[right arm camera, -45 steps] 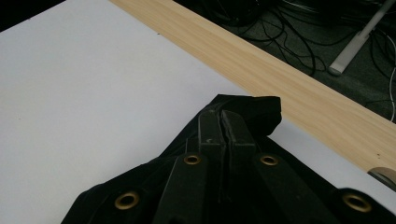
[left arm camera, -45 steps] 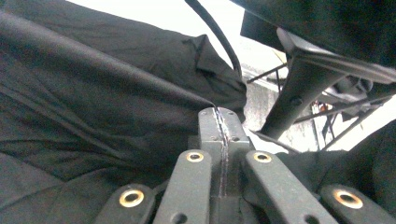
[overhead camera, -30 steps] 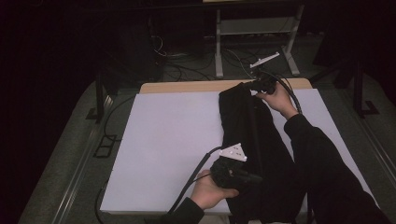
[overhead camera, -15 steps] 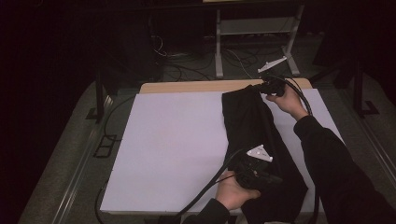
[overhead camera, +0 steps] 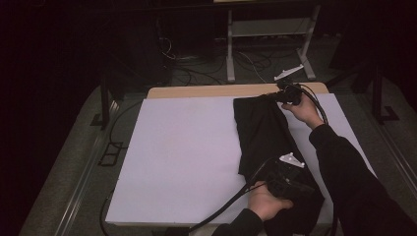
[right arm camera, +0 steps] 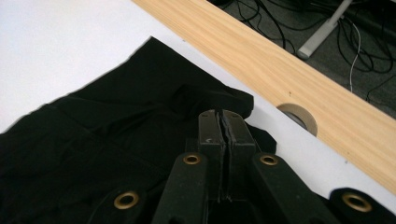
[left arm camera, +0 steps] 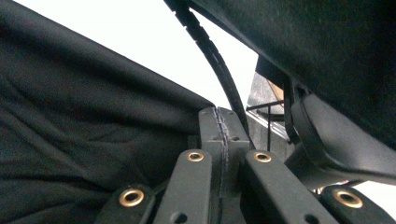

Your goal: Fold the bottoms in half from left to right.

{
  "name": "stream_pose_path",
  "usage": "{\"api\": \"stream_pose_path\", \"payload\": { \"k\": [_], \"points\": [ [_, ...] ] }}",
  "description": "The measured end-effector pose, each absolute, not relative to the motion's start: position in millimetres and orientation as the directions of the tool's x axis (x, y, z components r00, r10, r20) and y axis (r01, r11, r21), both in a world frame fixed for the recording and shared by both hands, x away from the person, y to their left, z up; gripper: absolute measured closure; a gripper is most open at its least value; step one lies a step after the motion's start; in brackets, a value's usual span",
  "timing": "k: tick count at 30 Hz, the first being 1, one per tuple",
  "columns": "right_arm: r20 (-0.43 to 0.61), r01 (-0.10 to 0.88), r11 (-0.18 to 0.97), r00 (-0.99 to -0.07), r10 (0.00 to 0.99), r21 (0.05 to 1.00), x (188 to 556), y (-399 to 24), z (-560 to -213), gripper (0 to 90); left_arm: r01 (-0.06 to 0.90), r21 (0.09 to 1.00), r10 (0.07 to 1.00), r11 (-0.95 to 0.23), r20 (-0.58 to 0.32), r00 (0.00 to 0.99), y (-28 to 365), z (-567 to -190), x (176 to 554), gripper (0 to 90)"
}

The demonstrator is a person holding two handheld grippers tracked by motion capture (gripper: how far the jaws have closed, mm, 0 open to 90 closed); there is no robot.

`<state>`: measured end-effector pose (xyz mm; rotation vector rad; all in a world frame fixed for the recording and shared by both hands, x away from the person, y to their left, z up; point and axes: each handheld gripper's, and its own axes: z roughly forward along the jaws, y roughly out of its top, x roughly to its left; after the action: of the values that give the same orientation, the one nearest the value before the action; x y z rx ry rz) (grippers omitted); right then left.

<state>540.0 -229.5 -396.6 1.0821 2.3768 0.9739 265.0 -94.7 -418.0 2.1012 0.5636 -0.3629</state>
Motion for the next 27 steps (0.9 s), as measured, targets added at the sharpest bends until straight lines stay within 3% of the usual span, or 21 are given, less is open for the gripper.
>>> {"api": "stream_pose_path", "payload": {
  "k": [19, 21, 24, 27],
  "points": [
    [0.047, 0.575, 0.381, -0.592, 0.805, 0.724, 551.9, -250.6, -422.5, 83.7, 0.582, 0.639, 0.308, -0.503, -0.497, 0.811, -118.6, -435.9, 277.3, 87.6],
    [0.066, 0.595, 0.360, -0.574, 0.816, 0.719, 551.5, -252.2, -422.4, 72.8, 0.603, 0.626, 0.294, -0.495, -0.533, 0.793, -118.8, -436.7, 278.7, 73.6],
    [0.097, 0.618, 0.330, -0.553, 0.828, 0.713, 548.6, -256.2, -418.7, 59.3, 0.588, 0.649, 0.306, -0.483, -0.504, 0.807, -115.4, -433.3, 277.3, 55.1],
    [0.129, 0.627, 0.290, -0.535, 0.835, 0.723, 544.0, -261.6, -411.0, 39.6, 0.551, 0.688, 0.299, -0.472, -0.464, 0.834, -110.7, -428.0, 276.8, 43.0]
  ]
}}
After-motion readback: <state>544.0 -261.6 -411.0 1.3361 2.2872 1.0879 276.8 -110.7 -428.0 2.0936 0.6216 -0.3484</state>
